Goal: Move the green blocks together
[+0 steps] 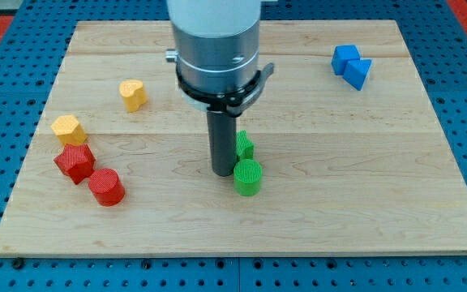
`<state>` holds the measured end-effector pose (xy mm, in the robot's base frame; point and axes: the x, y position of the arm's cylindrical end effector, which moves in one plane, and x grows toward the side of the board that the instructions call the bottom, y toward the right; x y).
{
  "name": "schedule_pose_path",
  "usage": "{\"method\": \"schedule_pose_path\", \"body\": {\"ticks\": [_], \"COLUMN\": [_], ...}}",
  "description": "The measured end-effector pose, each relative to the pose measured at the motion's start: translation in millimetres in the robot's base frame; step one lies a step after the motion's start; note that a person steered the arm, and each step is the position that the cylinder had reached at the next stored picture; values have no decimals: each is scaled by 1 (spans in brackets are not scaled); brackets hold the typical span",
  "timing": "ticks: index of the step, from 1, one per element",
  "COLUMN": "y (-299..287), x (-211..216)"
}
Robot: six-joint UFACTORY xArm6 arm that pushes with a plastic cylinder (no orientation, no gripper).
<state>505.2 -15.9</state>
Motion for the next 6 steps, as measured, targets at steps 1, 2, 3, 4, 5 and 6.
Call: {"method": "schedule_pose_path", "body": {"ticks": [1, 2, 3, 4, 5, 6], "y": [-57, -29, 45, -12, -82, -22], "x": [1, -37, -37, -23, 25, 44]}}
